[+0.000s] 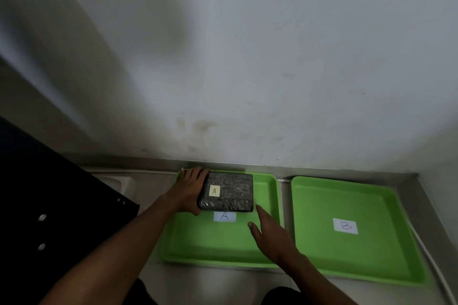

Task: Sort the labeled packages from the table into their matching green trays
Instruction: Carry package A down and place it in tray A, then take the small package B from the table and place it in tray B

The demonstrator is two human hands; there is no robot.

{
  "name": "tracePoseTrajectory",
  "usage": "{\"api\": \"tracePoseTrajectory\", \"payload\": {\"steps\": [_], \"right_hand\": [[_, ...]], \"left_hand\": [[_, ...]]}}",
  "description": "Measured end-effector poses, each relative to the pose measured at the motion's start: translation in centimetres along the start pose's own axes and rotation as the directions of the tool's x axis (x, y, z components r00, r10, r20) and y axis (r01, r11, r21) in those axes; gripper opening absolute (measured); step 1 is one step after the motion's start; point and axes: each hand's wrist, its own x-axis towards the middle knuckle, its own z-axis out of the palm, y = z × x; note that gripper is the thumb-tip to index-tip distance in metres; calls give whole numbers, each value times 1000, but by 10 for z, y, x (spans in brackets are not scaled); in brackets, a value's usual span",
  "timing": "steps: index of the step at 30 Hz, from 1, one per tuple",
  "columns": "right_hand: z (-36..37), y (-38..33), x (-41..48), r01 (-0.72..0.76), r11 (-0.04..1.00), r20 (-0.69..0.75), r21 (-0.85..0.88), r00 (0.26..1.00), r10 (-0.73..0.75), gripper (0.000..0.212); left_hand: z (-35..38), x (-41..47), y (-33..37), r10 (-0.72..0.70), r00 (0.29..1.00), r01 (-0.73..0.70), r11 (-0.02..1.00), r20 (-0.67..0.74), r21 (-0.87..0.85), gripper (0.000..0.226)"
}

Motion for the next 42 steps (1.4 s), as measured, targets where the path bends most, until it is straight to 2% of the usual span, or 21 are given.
{"api": "tracePoseTrajectory", "payload": {"steps": [5, 12, 16, 21, 25, 29, 35, 38, 42], "right_hand": [[20, 6, 8, -32, 999, 86, -22, 996, 33, 63], [37, 0, 4, -15, 998, 147, -62, 989, 24, 63], [36, -2, 1, -17, 997, 132, -72, 991, 27, 63], [24, -13, -6, 12, 995, 104, -104, 995, -1, 63], [6, -30, -16, 59, 987, 69, -148, 996, -49, 62], [-15, -51, -31, 91, 973, 5, -213, 996, -92, 63], [-64, -97, -86, 72, 943, -45, -325, 995, -91, 61], [-108, -134, -134, 63, 929, -46, -364, 995, -85, 61], [-186, -200, -207, 81, 930, -93, -359, 988, -121, 58]], "left_hand": [[7, 12, -10, -21, 999, 23, 998, 40, -53, 132], [15, 8, -2, -64, 996, 64, 998, 60, 14, 127], [17, 4, 4, -76, 996, 74, 996, 52, 43, 117], [10, -6, 11, -123, 992, 124, 992, 22, -22, 118], [-4, -24, 14, -143, 990, 144, 986, 8, -87, 100], [-26, -47, 21, -116, 992, 114, 992, -55, -51, 85], [-78, -116, 51, -118, 990, 116, 993, -82, -28, 78], [-124, -167, 77, -121, 992, 119, 992, -42, -38, 78], [-214, -243, 116, -115, 991, 111, 992, -62, -60, 76]]}}
